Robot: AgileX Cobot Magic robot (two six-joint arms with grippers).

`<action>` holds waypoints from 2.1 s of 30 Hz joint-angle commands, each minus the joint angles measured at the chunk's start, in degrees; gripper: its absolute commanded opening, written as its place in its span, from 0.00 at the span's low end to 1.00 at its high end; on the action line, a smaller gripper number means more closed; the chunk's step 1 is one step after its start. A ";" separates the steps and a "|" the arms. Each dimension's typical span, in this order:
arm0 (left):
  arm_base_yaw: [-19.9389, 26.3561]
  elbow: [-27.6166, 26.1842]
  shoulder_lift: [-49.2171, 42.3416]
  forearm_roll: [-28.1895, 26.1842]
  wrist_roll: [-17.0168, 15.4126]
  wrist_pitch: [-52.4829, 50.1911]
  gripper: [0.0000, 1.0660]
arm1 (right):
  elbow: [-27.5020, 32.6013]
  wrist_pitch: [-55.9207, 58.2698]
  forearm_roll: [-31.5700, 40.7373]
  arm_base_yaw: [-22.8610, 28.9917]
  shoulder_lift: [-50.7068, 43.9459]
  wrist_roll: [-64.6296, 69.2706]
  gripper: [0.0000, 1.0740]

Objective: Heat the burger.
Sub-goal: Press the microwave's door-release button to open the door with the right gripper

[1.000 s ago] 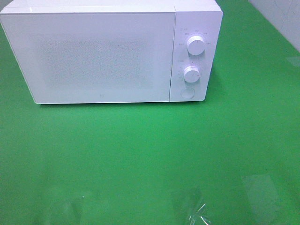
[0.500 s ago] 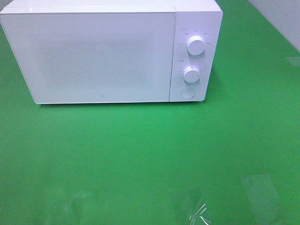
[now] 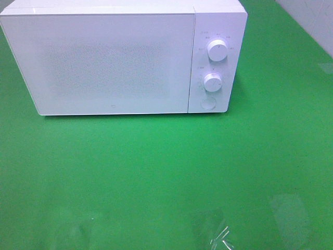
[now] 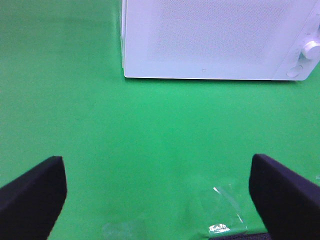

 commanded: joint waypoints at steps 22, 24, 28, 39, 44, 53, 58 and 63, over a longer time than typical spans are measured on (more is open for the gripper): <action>0.11 0.29 -0.86 -0.46 0.06 -0.11 0.85 | -1.49 -9.97 0.11 -0.23 7.51 -0.46 0.71; 0.11 0.29 -0.86 -0.46 0.06 -0.11 0.85 | -1.26 -14.95 0.11 -0.23 12.95 -0.46 0.71; 0.11 0.29 -0.86 -0.46 0.06 -0.11 0.85 | -0.34 -18.85 0.00 -0.23 17.07 -0.46 0.71; 0.11 0.29 -0.86 -0.46 0.06 -0.11 0.85 | 0.97 -30.71 0.23 -0.23 29.51 0.00 0.71; 0.11 0.29 -0.86 -0.46 0.06 -0.11 0.85 | 0.97 -35.81 0.23 -0.23 35.47 1.95 0.71; 0.11 0.29 -0.86 -0.46 0.06 -0.11 0.85 | 0.97 -47.61 -0.40 -0.23 45.78 3.27 0.71; 0.11 0.29 -0.86 -0.46 0.06 -0.11 0.85 | 0.97 -58.10 -0.46 -0.23 52.14 3.27 0.71; 0.11 0.29 -0.86 -0.46 0.06 -0.11 0.85 | 2.41 -68.12 -0.46 -0.23 58.50 3.27 0.71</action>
